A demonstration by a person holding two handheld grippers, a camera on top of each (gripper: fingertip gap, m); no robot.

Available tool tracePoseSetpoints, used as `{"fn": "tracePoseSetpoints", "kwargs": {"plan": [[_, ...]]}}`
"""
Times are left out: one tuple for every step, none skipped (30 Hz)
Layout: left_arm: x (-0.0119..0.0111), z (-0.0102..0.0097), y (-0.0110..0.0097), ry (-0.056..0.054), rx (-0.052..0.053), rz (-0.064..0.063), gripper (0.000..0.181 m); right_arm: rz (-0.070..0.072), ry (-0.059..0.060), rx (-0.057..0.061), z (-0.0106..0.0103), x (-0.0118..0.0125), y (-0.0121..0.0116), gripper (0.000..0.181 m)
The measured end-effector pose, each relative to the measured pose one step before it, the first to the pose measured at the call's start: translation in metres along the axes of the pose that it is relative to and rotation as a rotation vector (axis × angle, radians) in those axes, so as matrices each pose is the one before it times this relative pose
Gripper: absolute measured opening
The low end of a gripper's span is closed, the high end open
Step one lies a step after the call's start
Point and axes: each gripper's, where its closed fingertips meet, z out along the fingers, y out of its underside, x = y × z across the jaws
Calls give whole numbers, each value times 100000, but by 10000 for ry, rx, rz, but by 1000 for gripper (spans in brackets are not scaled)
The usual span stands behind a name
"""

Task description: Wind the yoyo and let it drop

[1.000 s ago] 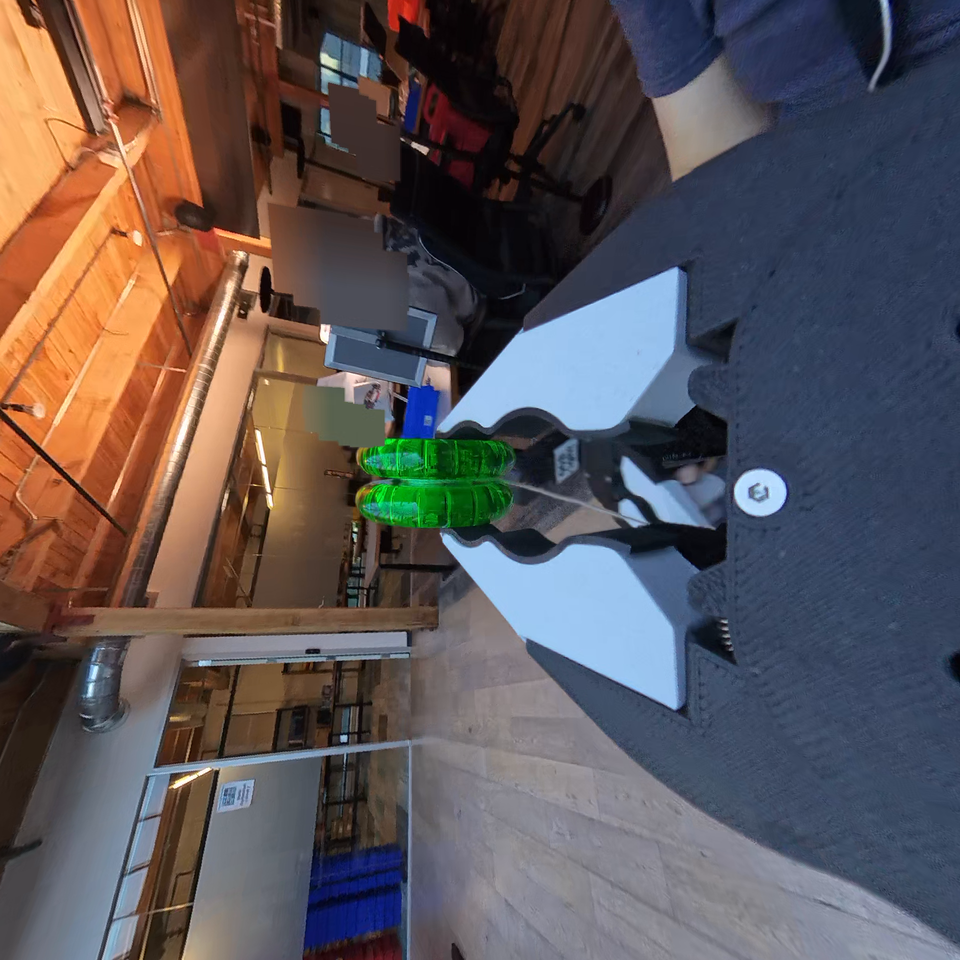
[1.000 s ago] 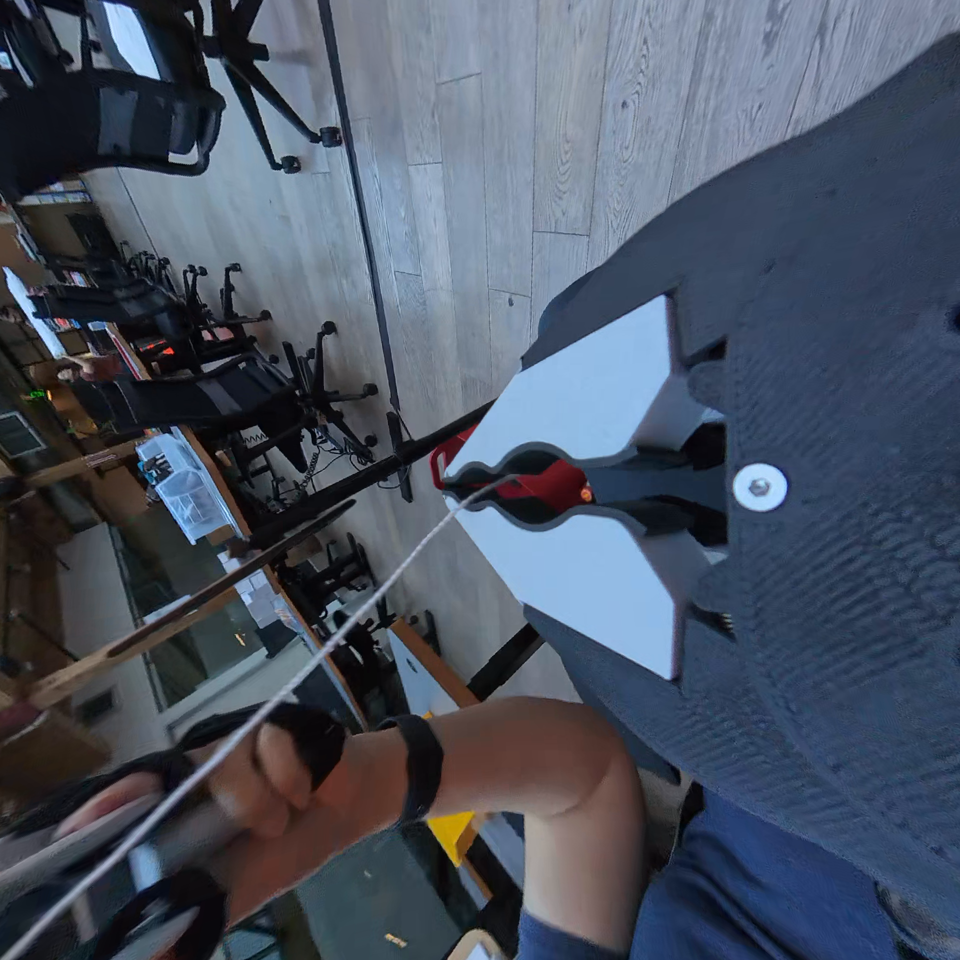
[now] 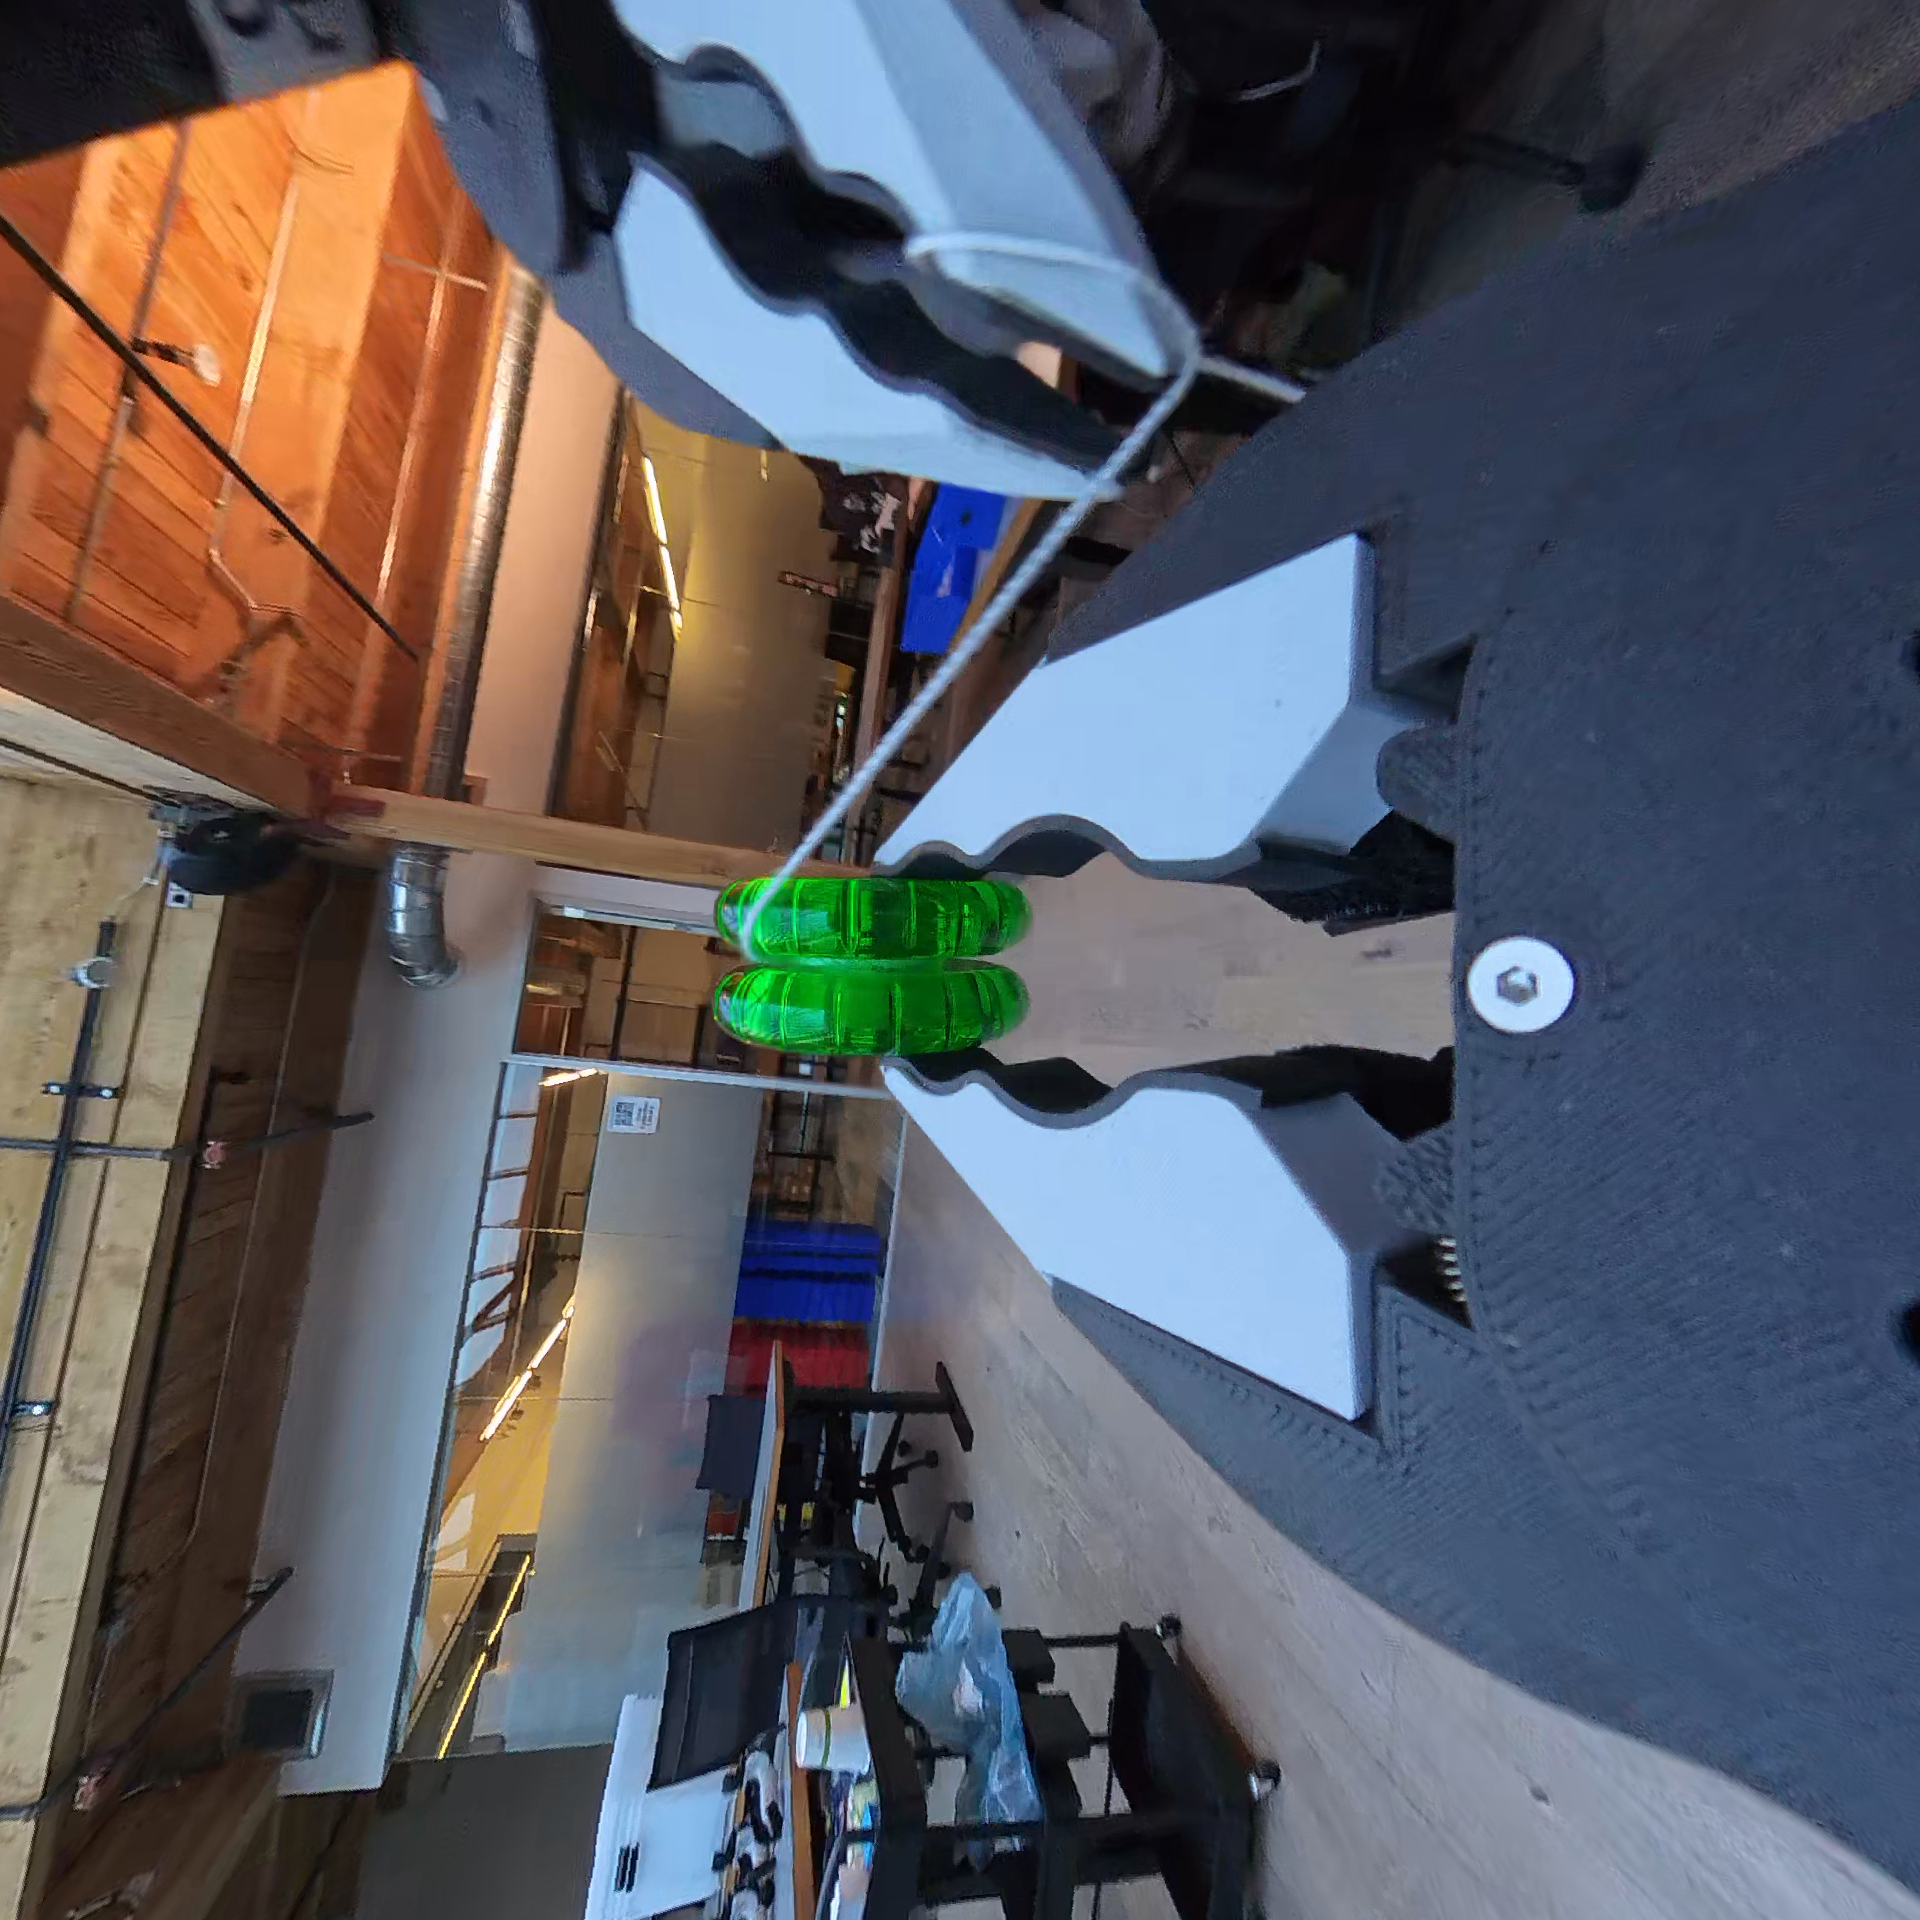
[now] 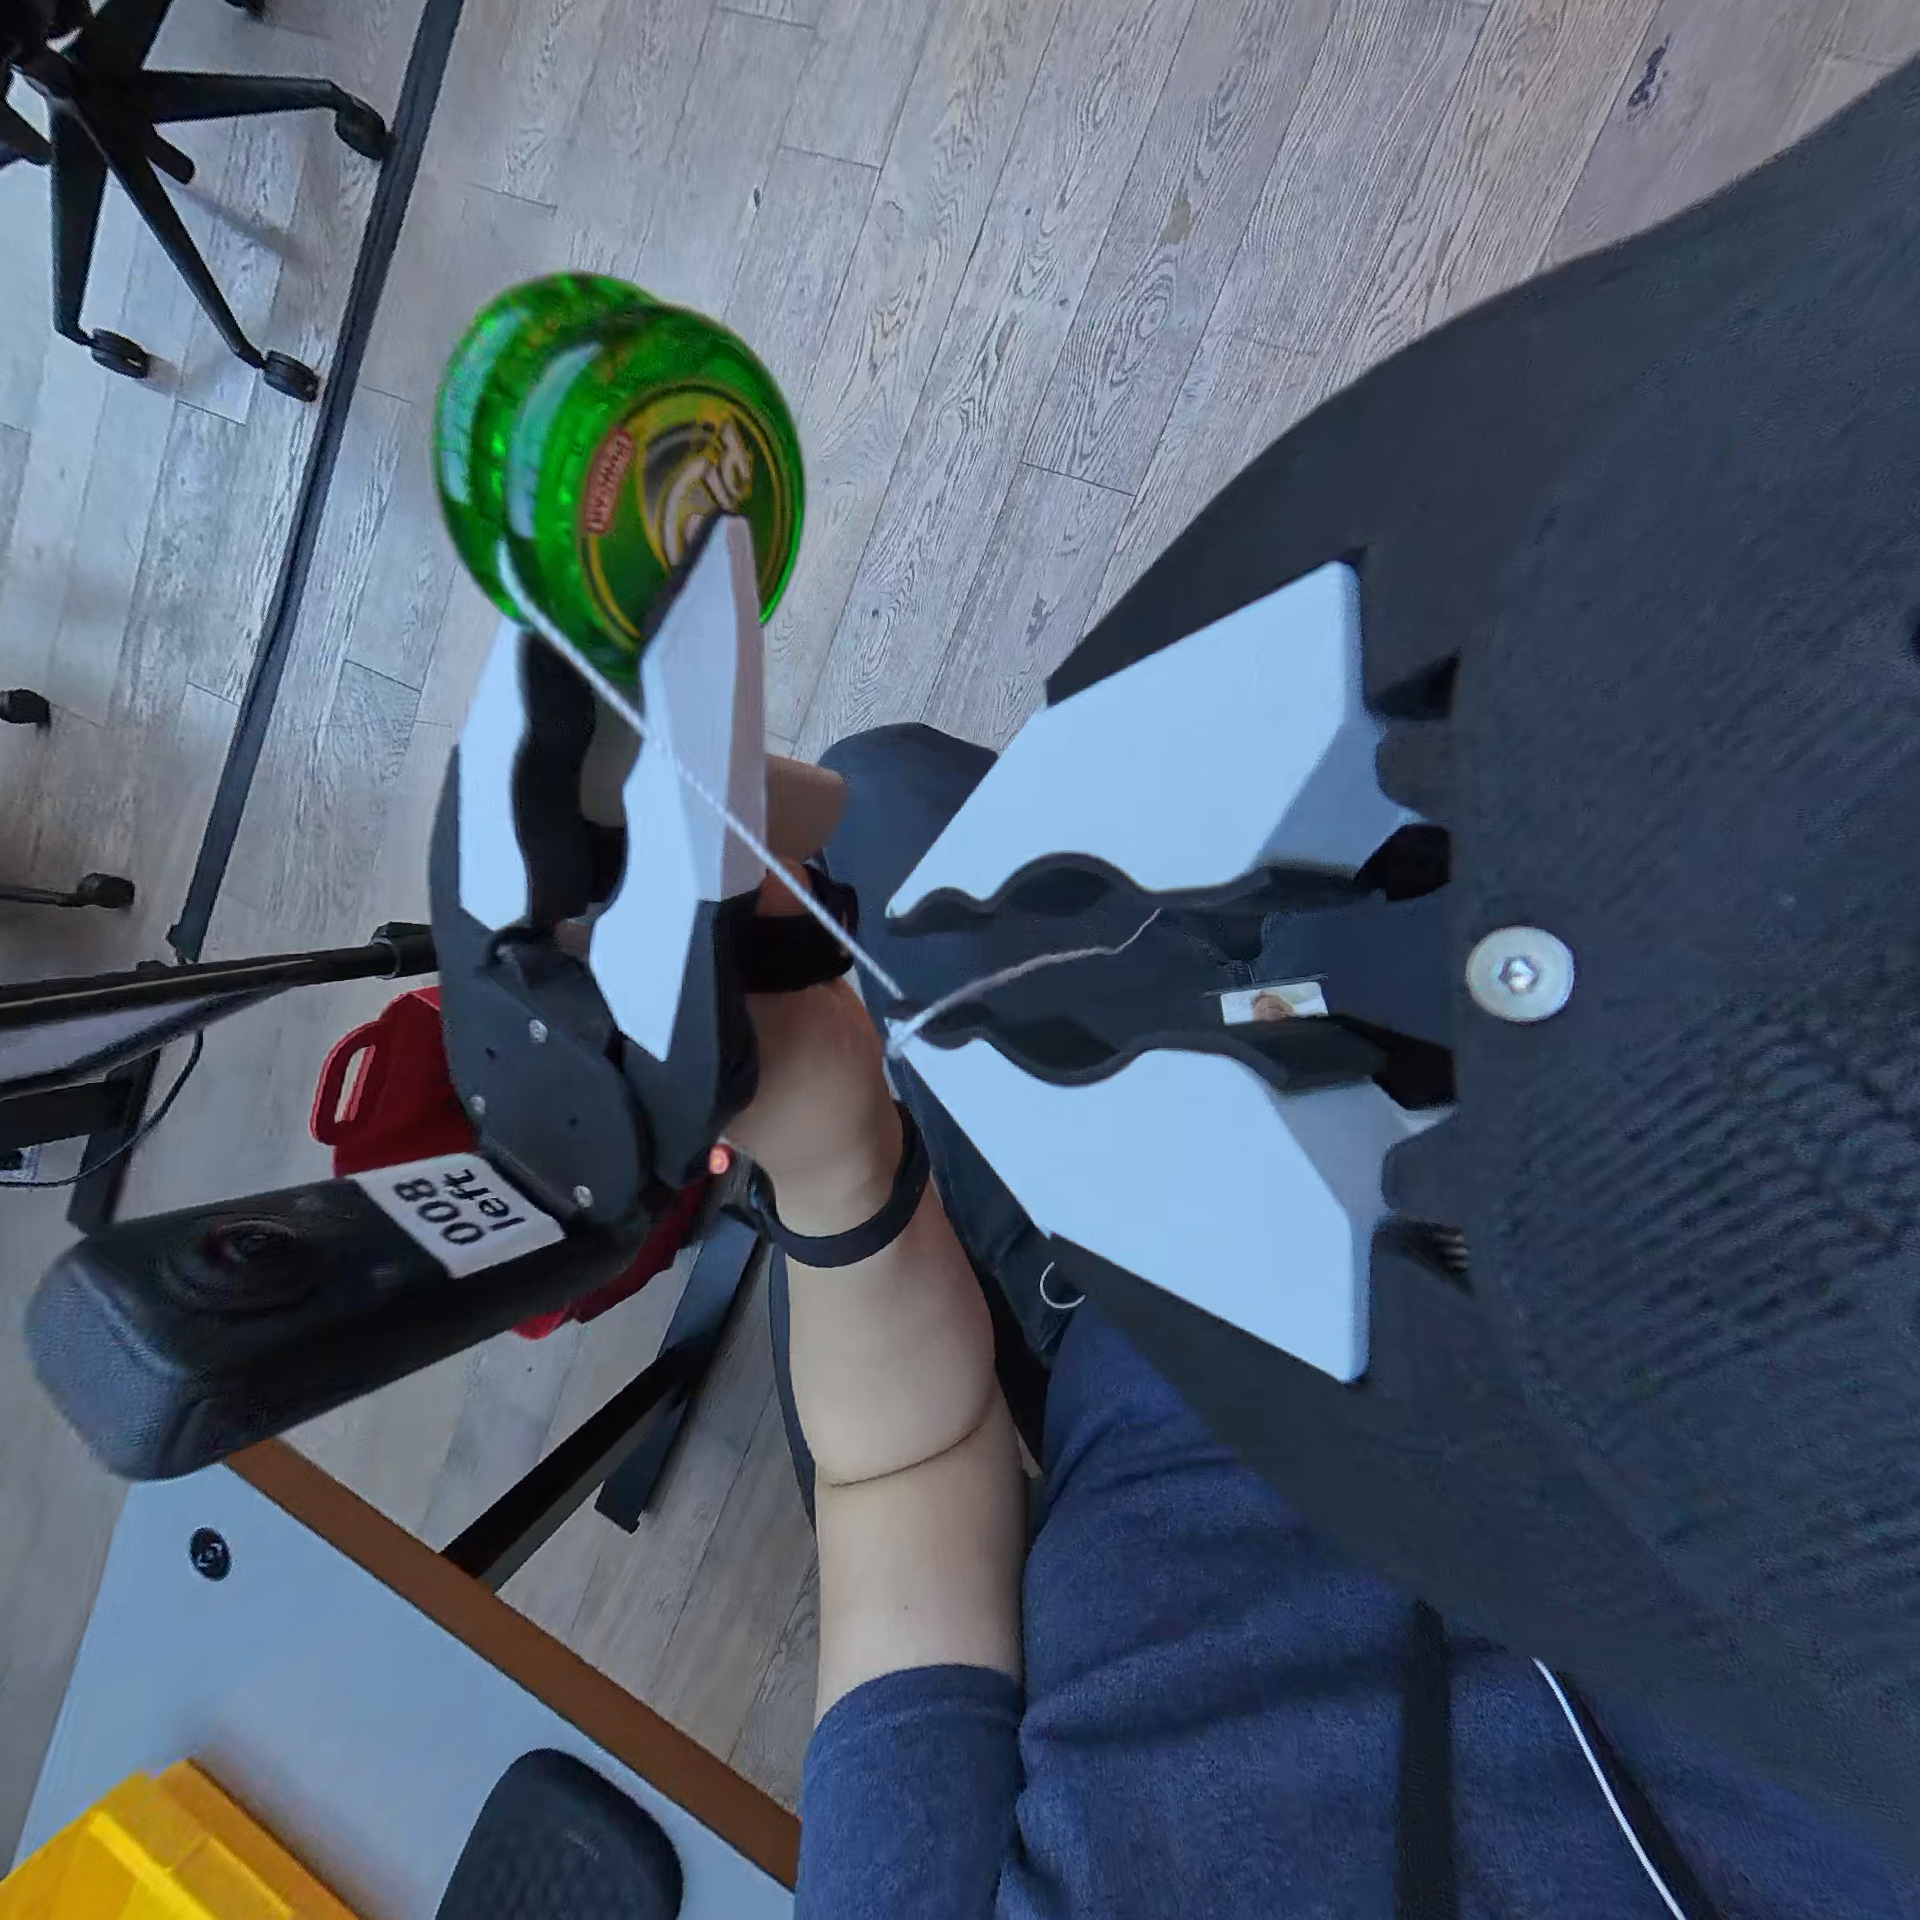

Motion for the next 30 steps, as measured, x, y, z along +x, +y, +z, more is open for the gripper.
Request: {"fn": "tracePoseSetpoints", "kwargs": {"plan": [[82, -169, -482, 165, 218, -350, 30, -83, 64, 6, 257, -54, 470, 17], [159, -180, -477, 217, 263, -366, 30, -103, -81, 104, 186, -283, 311, 21], [271, -171, -382, 287, 241, -387, 30, -189, -186, 153, 110, -469, 276, 27], [174, -127, -197, 216, 135, -383, 29, -98, -36, 0, -16, -216, 574, 33], [129, -108, -28, 157, 28, -287, 29, -82, 64, -90, -169, -4, 690, 41], [278, -96, 0, 220, 10, -133, 29, -208, 60, -36, -339, 47, 628, 49], [444, -108, -42, 299, 52, -90, 29, -211, 53, 21, -499, 141, 604, 53], [611, -120, -101, 391, 93, -152, 29, -86, 47, 191, -582, 288, 249, 55], [827, -60, -112, 523, 94, -229, 29, -61, 67, 557, -604, 476, -408, 56], [936, 24, -38, 600, 37, -316, 29, -76, 139, 871, -533, 779, -959, 57], [839, 105, 55, 530, -23, -347, 29, 9, 160, 1048, -398, 962, -1270, 62], [760, 139, 119, 441, -40, -256, 30, 154, 45, 1130, -247, 895, -1380, 69], [695, 140, 112, 360, -32, -132, 30, 356, -161, 1066, -106, 609, -1237, 73], [495, 137, 116, 197, -23, -38, 30, 537, -433, 937, 4, 186, -1002, 76], [340, 127, 158, 100, -61, 10, 29, 678, -581, 778, 65, -100, -742, 73], [368, 126, 182, 127, -89, 15, 30, 647, -690, 591, 64, -325, -428, 61], [388, 119, 130, 159, -66, -17, 29, 455, -559, 391, 29, -192, -91, 39], [284, 101, 129, 111, -67, -38, 30, 300, -480, 219, 80, -148, 215, 37], [111, 56, 144, 34, -98, -27, 30, 321, -576, 201, 7, -352, 188, 33], [58, 25, 173, 42, -120, -17, 29, 230, -454, 170, -157, -264, 123, 29], [-22, 52, 254, 0, -171, -15, 29, 7, -88, 102, -226, 115, 122, 29], [-51, 99, 380, -48, -258, 14, 30, -59, -50, 94, -258, 86, 60, 29], [150, 143, 490, 41, -343, 34, 30, 46, -111, 65, -258, -33, 25, 29], [292, 119, 622, 113, -433, 47, 30, 263, -162, 114, -293, -77, -145, 29], [288, 63, 642, 94, -455, 58, 30, 367, -194, 62, -296, -108, -200, 28], [79, -102, 640, -53, -457, 116, 30, 286, -108, -7, -359, -61, -204, 28], [-203, -287, 576, -195, -439, 180, 33, 210, 17, -58, -426, 30, -257, 28], [-343, -450, 464, -212, -382, 178, 35, 163, 150, -82, -470, 147, -265, 28], [-436, -544, 347, -186, -323, 69, 37, 87, 217, -161, -440, 196, -188, 29], [-562, -545, 212, -183, -263, -97, 39, 2, 216, -190, -350, 173, -123, 29]]}}
